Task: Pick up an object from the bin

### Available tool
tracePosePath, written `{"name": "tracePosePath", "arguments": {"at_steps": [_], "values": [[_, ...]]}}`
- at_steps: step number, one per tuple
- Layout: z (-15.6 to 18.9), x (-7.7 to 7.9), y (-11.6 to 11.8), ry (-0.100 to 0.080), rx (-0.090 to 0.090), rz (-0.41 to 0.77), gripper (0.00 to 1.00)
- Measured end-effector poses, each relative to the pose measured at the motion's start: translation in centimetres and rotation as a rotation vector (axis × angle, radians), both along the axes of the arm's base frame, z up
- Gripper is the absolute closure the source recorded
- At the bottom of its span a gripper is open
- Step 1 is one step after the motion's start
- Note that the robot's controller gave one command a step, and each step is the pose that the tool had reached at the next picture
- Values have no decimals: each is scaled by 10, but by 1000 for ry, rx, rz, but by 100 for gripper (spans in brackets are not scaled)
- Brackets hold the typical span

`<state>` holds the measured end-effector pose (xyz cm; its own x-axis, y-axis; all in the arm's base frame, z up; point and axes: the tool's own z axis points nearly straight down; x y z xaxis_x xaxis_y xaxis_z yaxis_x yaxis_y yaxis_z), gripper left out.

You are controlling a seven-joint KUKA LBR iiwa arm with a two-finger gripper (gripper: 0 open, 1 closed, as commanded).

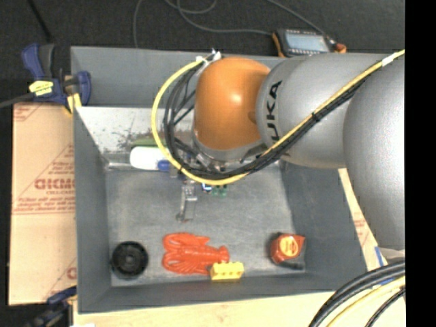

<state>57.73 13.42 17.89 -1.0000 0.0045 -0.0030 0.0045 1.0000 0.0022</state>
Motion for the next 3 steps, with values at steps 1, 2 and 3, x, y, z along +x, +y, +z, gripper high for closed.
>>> {"name": "tracePosePath", "arguments": {"at_steps": [1, 2, 3], "values": [[0, 0, 0, 0, 0, -1, 0], [-4, -2, -1, -6, 1, 5, 0], [3, -7, 2, 12, -5, 48, 0]]}}
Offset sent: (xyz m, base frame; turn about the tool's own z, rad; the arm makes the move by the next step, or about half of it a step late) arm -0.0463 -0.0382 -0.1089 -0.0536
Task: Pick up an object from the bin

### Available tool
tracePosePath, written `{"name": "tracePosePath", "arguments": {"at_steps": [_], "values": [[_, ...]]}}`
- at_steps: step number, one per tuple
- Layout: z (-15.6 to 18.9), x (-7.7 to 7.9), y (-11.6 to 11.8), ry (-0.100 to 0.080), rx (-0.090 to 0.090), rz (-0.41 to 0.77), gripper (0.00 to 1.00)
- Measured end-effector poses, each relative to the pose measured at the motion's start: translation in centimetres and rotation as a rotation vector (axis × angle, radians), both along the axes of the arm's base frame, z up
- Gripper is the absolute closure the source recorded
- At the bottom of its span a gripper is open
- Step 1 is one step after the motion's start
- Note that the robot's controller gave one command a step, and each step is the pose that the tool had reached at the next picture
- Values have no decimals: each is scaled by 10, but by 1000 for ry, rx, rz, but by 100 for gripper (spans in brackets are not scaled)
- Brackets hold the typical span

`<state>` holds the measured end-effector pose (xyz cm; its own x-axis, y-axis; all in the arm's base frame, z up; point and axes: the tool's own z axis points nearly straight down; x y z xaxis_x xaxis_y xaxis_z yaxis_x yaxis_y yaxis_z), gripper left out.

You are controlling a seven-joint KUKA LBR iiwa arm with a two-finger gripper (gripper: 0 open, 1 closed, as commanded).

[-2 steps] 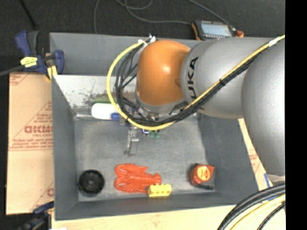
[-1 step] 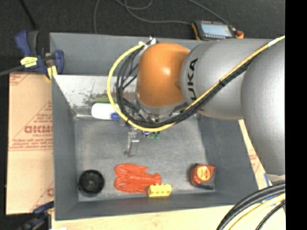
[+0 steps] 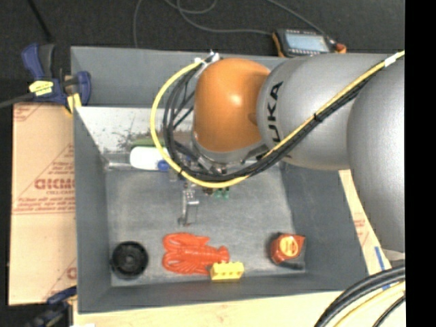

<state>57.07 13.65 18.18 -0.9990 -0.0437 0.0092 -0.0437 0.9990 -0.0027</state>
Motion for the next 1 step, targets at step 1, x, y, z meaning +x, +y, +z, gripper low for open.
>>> {"name": "tracePosePath", "arguments": {"at_steps": [1], "values": [[-21, -9, -25, -23, 7, -41, 0]]}}
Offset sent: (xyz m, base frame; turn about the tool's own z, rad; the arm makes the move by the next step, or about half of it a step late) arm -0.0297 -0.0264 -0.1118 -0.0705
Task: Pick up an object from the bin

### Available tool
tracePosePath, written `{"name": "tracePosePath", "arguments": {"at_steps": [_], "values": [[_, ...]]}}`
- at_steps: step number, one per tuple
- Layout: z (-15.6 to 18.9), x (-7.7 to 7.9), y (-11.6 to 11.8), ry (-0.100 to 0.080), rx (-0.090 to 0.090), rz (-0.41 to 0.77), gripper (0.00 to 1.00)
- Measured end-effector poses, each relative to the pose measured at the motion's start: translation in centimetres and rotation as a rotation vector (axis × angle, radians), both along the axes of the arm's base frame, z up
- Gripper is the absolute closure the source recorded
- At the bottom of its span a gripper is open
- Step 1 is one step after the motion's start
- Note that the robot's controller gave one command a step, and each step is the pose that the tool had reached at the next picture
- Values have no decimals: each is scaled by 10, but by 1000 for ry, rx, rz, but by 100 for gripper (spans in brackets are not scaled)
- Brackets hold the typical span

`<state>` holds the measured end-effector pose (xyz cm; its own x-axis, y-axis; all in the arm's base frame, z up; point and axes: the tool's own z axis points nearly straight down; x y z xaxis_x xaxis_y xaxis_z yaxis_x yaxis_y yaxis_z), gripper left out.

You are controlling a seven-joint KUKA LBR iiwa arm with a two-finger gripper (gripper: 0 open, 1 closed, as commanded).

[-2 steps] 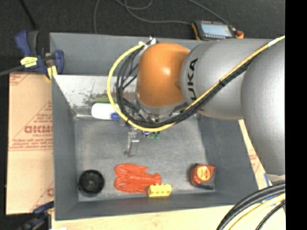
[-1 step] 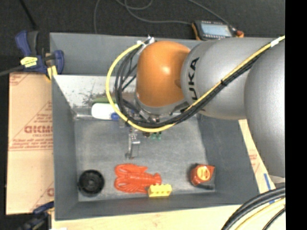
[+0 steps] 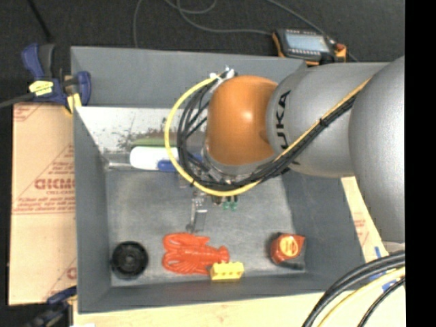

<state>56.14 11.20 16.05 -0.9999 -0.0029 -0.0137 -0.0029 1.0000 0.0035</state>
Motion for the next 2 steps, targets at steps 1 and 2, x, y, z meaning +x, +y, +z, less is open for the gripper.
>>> {"name": "tracePosePath", "arguments": {"at_steps": [1, 2], "values": [[-65, -13, -5, 8, -5, 68, 0], [-87, -29, -20, 11, -1, 19, 0]]}}
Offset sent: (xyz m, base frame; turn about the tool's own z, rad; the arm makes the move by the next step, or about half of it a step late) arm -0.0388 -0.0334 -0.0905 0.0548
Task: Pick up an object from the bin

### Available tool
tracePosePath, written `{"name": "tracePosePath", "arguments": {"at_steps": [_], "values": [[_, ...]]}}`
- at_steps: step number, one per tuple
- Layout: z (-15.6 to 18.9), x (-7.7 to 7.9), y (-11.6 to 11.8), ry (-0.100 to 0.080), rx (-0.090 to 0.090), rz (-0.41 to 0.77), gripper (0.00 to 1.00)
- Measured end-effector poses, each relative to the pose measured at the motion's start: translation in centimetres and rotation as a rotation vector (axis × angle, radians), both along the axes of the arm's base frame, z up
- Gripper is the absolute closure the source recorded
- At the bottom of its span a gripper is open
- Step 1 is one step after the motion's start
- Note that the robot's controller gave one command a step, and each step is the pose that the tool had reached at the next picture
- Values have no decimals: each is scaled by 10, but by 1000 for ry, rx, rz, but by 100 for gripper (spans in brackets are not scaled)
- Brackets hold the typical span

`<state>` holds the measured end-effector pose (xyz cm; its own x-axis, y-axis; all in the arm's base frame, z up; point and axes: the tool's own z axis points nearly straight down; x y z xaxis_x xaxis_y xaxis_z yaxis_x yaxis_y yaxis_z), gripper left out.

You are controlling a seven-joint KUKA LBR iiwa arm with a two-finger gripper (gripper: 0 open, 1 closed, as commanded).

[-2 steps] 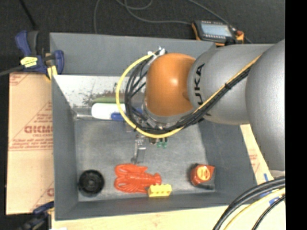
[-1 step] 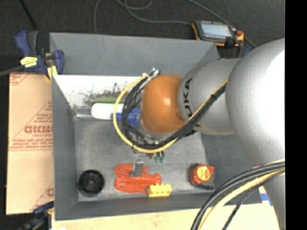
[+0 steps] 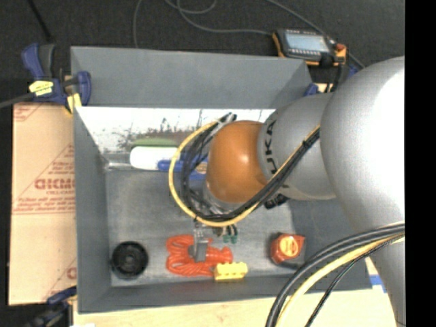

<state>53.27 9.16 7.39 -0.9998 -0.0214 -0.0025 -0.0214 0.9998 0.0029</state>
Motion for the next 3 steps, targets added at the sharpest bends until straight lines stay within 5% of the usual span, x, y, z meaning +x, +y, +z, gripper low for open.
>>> {"name": "tracePosePath", "arguments": {"at_steps": [1, 2, 3], "values": [[-2, -24, -14, -4, -1, -51, 0], [-2, -37, -32, -7, -2, 138, 100], [-2, -37, -32, -7, -2, 137, 100]]}}
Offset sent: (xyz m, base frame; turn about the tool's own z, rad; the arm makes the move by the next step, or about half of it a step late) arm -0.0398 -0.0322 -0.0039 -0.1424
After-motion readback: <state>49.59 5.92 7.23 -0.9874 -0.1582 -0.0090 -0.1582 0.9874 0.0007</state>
